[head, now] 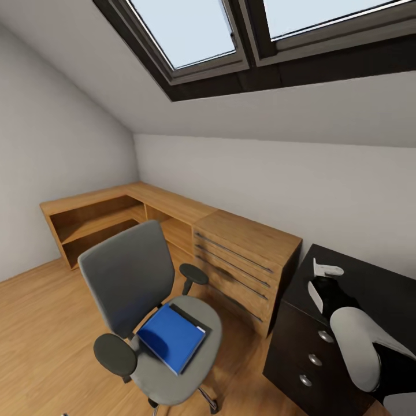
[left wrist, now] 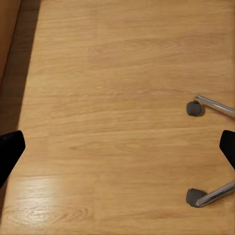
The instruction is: In the bedroom, organize the workspace by keeping the computer under the desk, ensuring the monitor is on the desk, placing the keyboard on the desk next to the monitor, placing the mouse on the desk next to the keyboard, moving the folder from the swivel chair onto the desk next to the mouse, stacking the notebook on top of the folder with the pen on top of the notebook, and positioning the swivel chair next to the desk.
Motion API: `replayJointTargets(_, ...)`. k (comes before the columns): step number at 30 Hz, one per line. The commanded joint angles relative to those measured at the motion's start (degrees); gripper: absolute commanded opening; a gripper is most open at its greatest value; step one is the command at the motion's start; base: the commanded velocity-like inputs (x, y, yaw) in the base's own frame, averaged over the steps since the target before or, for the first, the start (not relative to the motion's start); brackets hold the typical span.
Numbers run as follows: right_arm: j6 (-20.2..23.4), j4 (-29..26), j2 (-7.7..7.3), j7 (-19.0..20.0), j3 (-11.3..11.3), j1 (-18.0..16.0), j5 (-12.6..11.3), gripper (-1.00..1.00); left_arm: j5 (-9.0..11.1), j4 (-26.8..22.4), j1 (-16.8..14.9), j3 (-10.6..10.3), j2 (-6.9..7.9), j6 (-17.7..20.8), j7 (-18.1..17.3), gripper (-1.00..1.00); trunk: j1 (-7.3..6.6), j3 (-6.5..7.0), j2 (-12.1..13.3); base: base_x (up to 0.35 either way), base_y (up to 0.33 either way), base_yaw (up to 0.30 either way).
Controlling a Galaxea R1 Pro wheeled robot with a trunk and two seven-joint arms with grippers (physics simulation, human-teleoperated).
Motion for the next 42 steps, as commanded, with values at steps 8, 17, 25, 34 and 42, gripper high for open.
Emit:
replayJointTargets(8, 0.1, 1.1, -1.97, 0.6, -0.7, -0.1, -1.9, -1.00, 0.8, 0.4, 0.0, 0.0, 0.00, -0.5, 0.2, 1.00, 0.00, -0.07, 0.0, 0.149, 0.000, 0.000)
replayJointTargets(17, 0.5, 4.2, -4.61, 0.5, -0.7, -0.2, -5.5, -1.00, 1.7, 0.2, 0.0, 1.3, -0.06, -0.6, 0.6, 1.00, 0.44, -0.43, -0.8, 0.023, 0.000, 0.000)
replayJointTargets(25, 0.7, 4.4, -4.86, 0.5, -0.7, -0.2, -5.9, -1.00, 2.1, 0.1, 0.0, 2.1, -0.21, -0.6, 0.4, 1.00, 2.20, -1.86, -4.1, 0.001, 0.000, 0.000)
replayJointTargets(34, 0.7, 4.4, -4.84, 0.6, -0.7, -0.2, -6.0, -1.00, 2.0, 0.2, 0.0, 2.1, -0.29, -0.6, 0.3, 1.00, 4.18, -3.48, -7.7, 0.000, 0.000, 0.000)
replayJointTargets(42, 0.6, 4.4, -4.83, 0.6, -0.7, -0.2, -6.0, -1.00, 2.1, 0.4, 0.0, 2.1, -0.42, -0.5, 0.3, 1.00, 5.93, -4.91, -10.9, 0.000, 0.000, 0.000)
